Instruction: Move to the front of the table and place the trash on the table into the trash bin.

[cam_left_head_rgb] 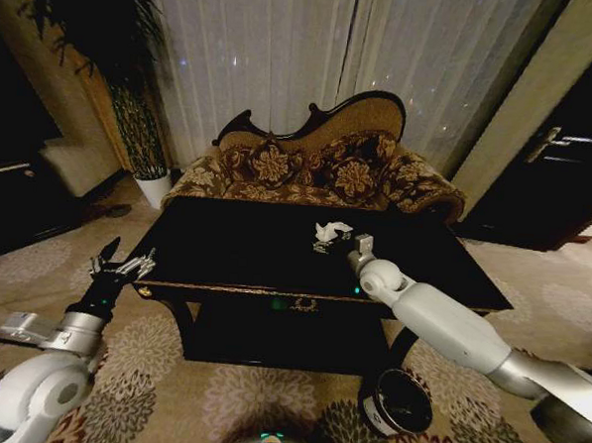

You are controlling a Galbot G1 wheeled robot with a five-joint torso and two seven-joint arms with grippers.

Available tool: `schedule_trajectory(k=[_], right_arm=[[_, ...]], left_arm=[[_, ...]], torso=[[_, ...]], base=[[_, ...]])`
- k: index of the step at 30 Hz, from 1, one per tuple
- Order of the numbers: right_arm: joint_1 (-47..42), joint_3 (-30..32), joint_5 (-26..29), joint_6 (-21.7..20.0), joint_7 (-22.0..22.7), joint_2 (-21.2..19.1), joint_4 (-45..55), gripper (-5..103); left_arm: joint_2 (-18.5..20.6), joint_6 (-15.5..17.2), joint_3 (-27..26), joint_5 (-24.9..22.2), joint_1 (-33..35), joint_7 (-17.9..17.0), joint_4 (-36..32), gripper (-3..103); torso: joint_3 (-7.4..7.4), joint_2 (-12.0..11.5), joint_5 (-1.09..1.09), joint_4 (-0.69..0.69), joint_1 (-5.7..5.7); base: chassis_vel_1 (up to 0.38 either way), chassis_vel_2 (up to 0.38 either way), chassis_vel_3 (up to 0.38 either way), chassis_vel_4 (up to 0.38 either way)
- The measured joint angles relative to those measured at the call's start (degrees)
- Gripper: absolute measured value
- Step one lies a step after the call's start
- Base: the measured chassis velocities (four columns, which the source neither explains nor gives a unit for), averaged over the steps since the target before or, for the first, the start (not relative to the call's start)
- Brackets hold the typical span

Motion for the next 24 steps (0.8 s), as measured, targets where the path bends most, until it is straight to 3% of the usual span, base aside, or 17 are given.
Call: schedule_trajectory(k=[2,5,7,9,10,14,16,20,24], right_arm=[[0.5,-0.2,0.0,0.2,-0.1,0.3,-0.4,92],[0.9,-0.4,0.2,0.3,-0.1,0.8,-0.9,75],[0.9,-0.4,0.2,0.4,-0.2,0.9,-1.0,75],[0.9,-0.4,0.2,0.5,-0.2,1.1,-1.0,65],[0.9,-0.4,0.2,0.5,-0.2,1.1,-1.0,65],[0.8,-0.3,0.2,0.7,-0.2,1.3,-0.9,42],[0.7,-0.2,0.2,0.7,-0.2,1.3,-0.9,42],[0.4,0.1,0.2,0.8,-0.2,1.0,-0.6,21],[-0.6,0.8,0.1,0.9,-0.3,0.4,0.2,10]], left_arm=[[0.0,0.0,0.0,0.0,0.0,0.0,0.0,100],[0.0,0.0,0.0,0.0,0.0,0.0,0.0,100],[0.0,0.0,0.0,0.0,0.0,0.0,0.0,100],[0.0,0.0,0.0,0.0,0.0,0.0,0.0,100],[0.0,0.0,0.0,0.0,0.0,0.0,0.0,100],[0.0,0.0,0.0,0.0,0.0,0.0,0.0,100],[0.0,0.0,0.0,0.0,0.0,0.0,0.0,100],[0.0,0.0,0.0,0.0,0.0,0.0,0.0,100],[0.0,0.0,0.0,0.0,0.0,0.0,0.0,100]], torso=[[0.00,0.0,0.00,0.00,0.00],[-0.01,0.0,-0.01,0.00,0.00],[-0.01,0.0,-0.01,0.00,0.00],[-0.01,0.0,0.00,0.00,0.00],[-0.01,0.0,0.00,0.00,0.00],[-0.01,0.0,0.00,0.00,0.00],[-0.01,0.0,0.00,0.00,0.00],[-0.01,0.0,0.00,0.00,0.00],[-0.01,0.0,0.00,0.00,0.00]], base=[[0.000,0.000,0.000,0.000],[0.000,0.000,0.000,0.000],[0.000,0.000,0.000,0.000],[0.000,0.000,0.000,0.000],[0.000,0.000,0.000,0.000],[0.000,0.000,0.000,0.000],[0.000,0.000,0.000,0.000],[0.000,0.000,0.000,0.000],[0.000,0.000,0.000,0.000]])
